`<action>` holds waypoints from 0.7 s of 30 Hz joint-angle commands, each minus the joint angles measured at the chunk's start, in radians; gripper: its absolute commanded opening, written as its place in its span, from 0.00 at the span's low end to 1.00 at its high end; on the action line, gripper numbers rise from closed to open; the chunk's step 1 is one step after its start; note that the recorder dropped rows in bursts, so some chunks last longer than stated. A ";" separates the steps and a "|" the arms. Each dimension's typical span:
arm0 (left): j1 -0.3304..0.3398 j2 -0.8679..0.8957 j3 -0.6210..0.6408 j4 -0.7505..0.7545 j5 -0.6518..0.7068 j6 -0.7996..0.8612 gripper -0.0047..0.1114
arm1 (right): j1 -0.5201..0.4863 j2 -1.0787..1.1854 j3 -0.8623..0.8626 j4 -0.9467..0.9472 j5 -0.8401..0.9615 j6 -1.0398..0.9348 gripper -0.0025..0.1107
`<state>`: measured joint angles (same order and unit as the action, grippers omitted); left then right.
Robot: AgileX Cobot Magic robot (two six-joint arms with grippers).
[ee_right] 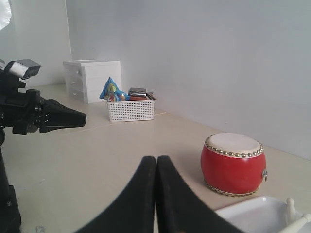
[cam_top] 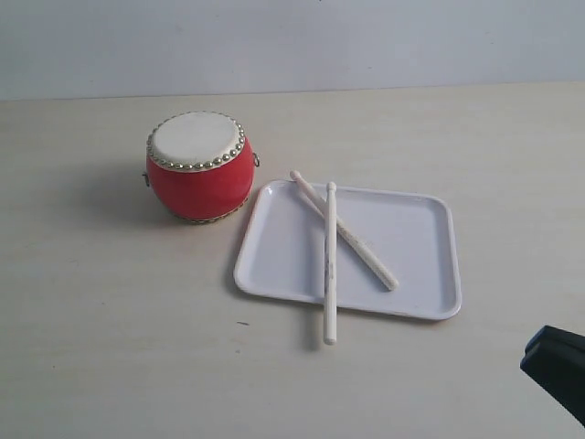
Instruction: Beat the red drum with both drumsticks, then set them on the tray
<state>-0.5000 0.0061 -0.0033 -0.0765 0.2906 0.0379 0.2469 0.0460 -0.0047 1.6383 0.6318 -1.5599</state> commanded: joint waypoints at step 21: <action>0.341 -0.006 0.003 -0.014 0.043 0.008 0.04 | -0.002 -0.002 0.005 -0.007 -0.002 -0.001 0.02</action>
<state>-0.1720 0.0061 -0.0033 -0.0783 0.3406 0.0495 0.2469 0.0460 -0.0047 1.6383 0.6318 -1.5599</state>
